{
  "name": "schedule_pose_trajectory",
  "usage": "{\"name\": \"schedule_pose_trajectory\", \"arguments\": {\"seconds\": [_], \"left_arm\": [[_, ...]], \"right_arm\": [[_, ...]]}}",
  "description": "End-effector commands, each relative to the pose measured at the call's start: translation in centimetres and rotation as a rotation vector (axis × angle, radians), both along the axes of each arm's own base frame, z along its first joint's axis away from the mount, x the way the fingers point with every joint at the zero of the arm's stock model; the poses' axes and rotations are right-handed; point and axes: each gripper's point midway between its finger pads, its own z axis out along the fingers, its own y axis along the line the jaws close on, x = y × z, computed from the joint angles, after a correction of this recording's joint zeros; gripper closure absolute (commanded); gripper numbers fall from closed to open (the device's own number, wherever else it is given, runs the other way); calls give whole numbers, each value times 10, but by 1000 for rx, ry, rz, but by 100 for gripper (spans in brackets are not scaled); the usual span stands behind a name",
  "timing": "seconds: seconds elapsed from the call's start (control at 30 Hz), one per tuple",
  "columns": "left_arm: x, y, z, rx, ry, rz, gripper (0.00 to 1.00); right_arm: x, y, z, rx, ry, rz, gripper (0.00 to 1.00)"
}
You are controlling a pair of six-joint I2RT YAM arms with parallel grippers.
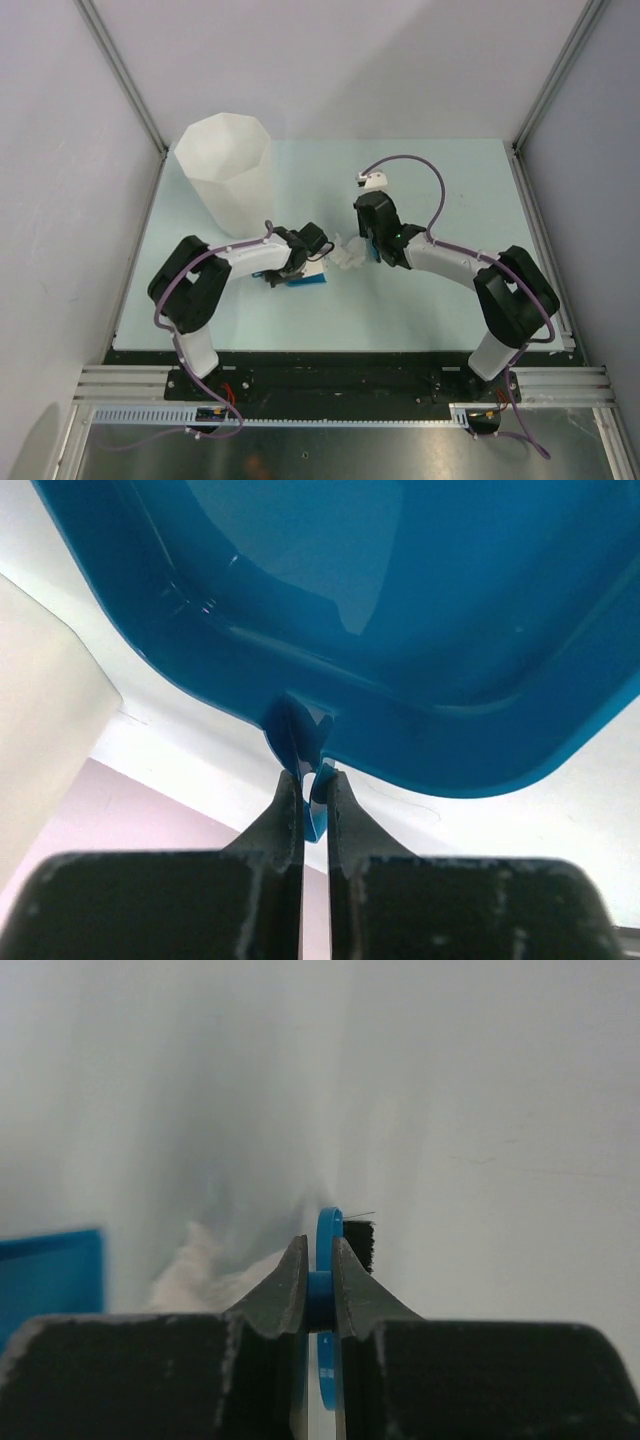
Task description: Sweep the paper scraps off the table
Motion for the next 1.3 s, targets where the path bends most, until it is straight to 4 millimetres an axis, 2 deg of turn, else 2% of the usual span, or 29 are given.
{"name": "schedule_pose_trajectory", "arguments": {"seconds": [0.0, 0.03, 0.07, 0.1, 0.13, 0.17, 0.23, 0.27, 0.3, 0.33, 0.37, 0.47, 0.5, 0.57, 0.6, 0.63, 0.7, 0.73, 0.83, 0.97, 1.07, 1.1, 1.2, 1.27], "left_arm": [[20, -9, 5, 13, -52, -19, 100], [21, -11, 4, 8, -49, -19, 100], [21, -12, 3, 3, -47, -21, 100], [20, -13, 2, -1, -44, -26, 100], [21, -13, 1, -1, -41, -31, 100], [21, -14, 0, -6, -43, -34, 100], [19, -16, 2, -30, -45, -38, 100], [18, -18, 3, -51, -42, -39, 100], [13, -25, 1, -106, -16, -48, 100], [11, -30, 4, -144, -8, -52, 100], [10, -35, 14, -197, -19, -55, 100], [5, -50, 29, -312, -13, -83, 100], [6, -52, 41, -342, -43, -87, 100], [9, -54, 54, -367, -77, -92, 100], [11, -55, 68, -389, -113, -95, 100], [13, -54, 75, -395, -136, -95, 100], [19, -50, 91, -387, -199, -86, 100], [22, -49, 101, -393, -228, -83, 100], [28, -51, 124, -425, -290, -78, 100], [30, -59, 155, -505, -347, -60, 100], [34, -57, 200, -557, -432, -40, 100], [43, -46, 229, -526, -534, -5, 100], [53, -21, 274, -432, -688, 39, 100], [57, 5, 299, -324, -779, 71, 100]], "right_arm": [[-30, 56, 5, 314, 122, 85, 100], [-34, 69, 5, 376, 155, 133, 100], [-49, 101, 17, 545, 231, 245, 100], [-55, 113, 25, 623, 261, 298, 100], [-57, 129, 42, 713, 251, 356, 100], [-70, 142, 54, 805, 305, 415, 100], [-74, 148, 69, 877, 317, 437, 100], [-73, 145, 79, 883, 294, 430, 100], [-71, 140, 80, 864, 275, 411, 100], [-63, 128, 72, 811, 252, 331, 100], [-62, 119, 80, 785, 217, 310, 100], [-48, 83, 77, 642, 134, 193, 100], [-49, 71, 93, 603, 73, 188, 100], [-44, 41, 103, 514, -5, 84, 100], [-46, 25, 131, 508, -87, 58, 100], [-44, -3, 133, 410, -130, -35, 100], [-54, -34, 165, 345, -244, -117, 100], [-57, -65, 175, 204, -318, -226, 100], [-71, -94, 197, 149, -381, -304, 100], [-81, -117, 218, 222, -410, -308, 100], [-87, -132, 225, 241, -427, -326, 100], [-87, -134, 224, 234, -425, -329, 100], [-89, -132, 218, 217, -403, -299, 100], [-89, -126, 210, 206, -377, -265, 100]]}}
